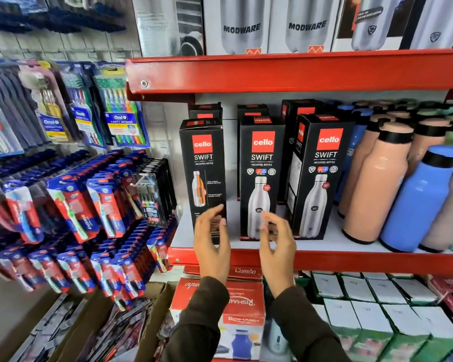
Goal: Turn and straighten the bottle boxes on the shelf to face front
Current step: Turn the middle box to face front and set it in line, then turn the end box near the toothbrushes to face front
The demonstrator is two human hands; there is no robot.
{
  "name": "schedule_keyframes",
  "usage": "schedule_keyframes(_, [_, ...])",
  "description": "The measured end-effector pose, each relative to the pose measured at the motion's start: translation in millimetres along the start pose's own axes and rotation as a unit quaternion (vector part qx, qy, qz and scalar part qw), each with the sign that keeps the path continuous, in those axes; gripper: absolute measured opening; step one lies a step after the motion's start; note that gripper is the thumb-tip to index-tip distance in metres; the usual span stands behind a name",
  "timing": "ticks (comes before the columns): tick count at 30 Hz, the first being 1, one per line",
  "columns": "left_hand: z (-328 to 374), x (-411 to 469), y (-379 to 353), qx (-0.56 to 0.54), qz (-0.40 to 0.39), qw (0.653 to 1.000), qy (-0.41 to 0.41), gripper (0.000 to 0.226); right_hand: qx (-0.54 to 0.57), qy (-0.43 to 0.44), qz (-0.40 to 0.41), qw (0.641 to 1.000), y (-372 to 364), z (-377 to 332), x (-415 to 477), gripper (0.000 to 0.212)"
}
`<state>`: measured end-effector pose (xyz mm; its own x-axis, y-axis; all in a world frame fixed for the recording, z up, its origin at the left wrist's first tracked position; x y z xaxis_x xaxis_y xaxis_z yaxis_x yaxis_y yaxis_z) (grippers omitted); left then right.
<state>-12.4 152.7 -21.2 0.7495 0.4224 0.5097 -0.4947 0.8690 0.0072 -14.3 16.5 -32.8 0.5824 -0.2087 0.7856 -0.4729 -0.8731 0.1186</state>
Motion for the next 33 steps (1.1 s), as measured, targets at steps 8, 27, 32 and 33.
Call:
schedule_keyframes(8, [-26, 33, 33, 0.045, 0.003, 0.997, 0.066, 0.049, 0.033, -0.047, -0.154, 0.986, -56, -28, 6, 0.045])
schedule_keyframes(27, [-32, 63, 66, -0.138, -0.1, 0.969, 0.18, 0.044, 0.048, -0.092, -0.169, 0.98, -88, -34, 20, 0.087])
schedule_keyframes(32, [-35, 65, 72, -0.117, -0.076, 0.98, 0.143, 0.045, 0.043, -0.093, -0.162, 0.981, -94, -32, 25, 0.101])
schedule_keyframes(33, [-36, 66, 72, -0.115, -0.07, 0.981, 0.138, 0.045, 0.045, -0.098, -0.159, 0.981, -95, -32, 25, 0.103])
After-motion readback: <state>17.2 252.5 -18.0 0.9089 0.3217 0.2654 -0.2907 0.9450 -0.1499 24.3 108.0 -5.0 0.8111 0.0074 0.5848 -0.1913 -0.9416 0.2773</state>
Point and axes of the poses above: each hand's wrist, its own x-axis towards the middle knuckle, its own y-axis out of the back of the hand, z = x × y, the point moved 1 cm from there along x, towards the middle knuckle, and after that the axes turned 13 degrees about y, right-handed, at the moved point
